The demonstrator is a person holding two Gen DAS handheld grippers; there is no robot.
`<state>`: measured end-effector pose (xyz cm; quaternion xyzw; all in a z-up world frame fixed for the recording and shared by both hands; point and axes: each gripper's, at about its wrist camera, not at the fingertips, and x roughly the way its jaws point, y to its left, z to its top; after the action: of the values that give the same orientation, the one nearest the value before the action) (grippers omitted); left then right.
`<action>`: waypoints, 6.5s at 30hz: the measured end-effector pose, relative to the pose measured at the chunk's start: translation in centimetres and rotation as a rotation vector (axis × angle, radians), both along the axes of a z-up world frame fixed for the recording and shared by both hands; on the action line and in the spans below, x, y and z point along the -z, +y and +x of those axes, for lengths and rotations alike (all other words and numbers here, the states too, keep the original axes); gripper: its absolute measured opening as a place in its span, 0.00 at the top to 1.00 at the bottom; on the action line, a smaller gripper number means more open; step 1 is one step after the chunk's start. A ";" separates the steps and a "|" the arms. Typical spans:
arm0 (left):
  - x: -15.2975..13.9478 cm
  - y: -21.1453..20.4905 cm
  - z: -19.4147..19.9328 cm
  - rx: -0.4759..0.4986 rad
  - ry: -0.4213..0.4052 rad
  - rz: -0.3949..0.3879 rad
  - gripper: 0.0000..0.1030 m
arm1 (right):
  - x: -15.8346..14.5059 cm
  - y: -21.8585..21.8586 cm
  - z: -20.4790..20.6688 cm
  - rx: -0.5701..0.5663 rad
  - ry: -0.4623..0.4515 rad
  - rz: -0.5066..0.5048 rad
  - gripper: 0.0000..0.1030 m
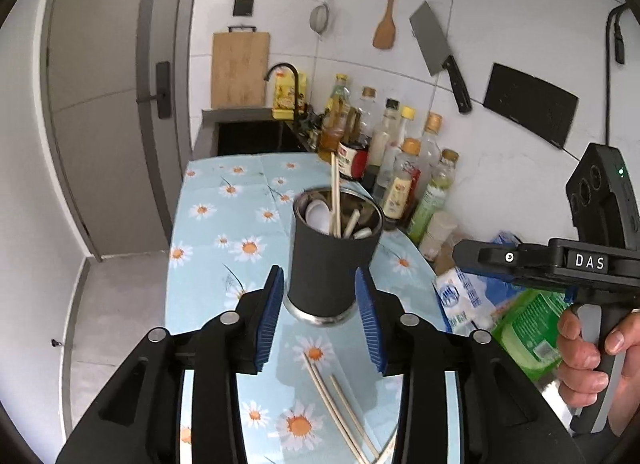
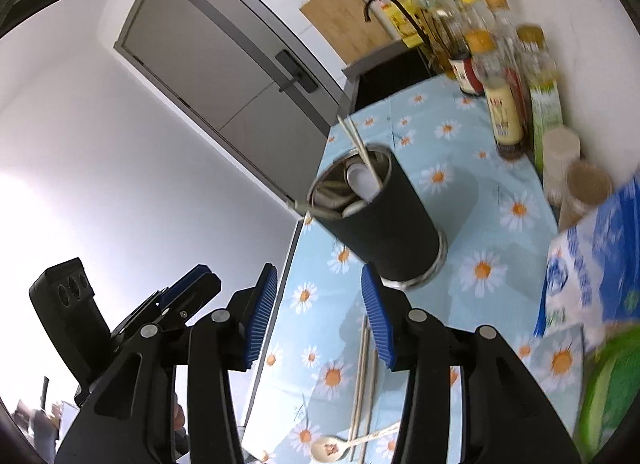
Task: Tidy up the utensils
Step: 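Lift both open tools out of the holder and move them to the remaining utensils, then close the right tool on the handle of a white long-handled spoon, then lower the left tool onto a wooden chopstick and close on it while the right tool holds the spoon, then lift the spoon and chopstick up over the black holder and lower them in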
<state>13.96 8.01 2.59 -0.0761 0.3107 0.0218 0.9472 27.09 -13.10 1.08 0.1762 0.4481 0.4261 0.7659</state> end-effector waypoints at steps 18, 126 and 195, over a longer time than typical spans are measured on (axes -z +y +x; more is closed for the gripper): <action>6.0 2.7 -2.8 0.265 0.134 -0.116 0.57 | 10.6 -1.9 -9.2 0.187 0.323 -0.116 0.55; 17.7 -3.1 3.7 -0.186 0.659 -0.134 0.78 | 9.6 -8.9 -1.2 -0.232 0.479 0.151 0.95; 5.9 2.7 -0.9 -0.115 0.302 -0.230 0.97 | 3.9 2.1 -2.4 -0.252 0.240 0.060 0.95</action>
<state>13.05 10.73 -3.36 -0.1972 0.4447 0.0517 0.8722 24.69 -10.97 -2.78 0.1911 0.5420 0.5077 0.6418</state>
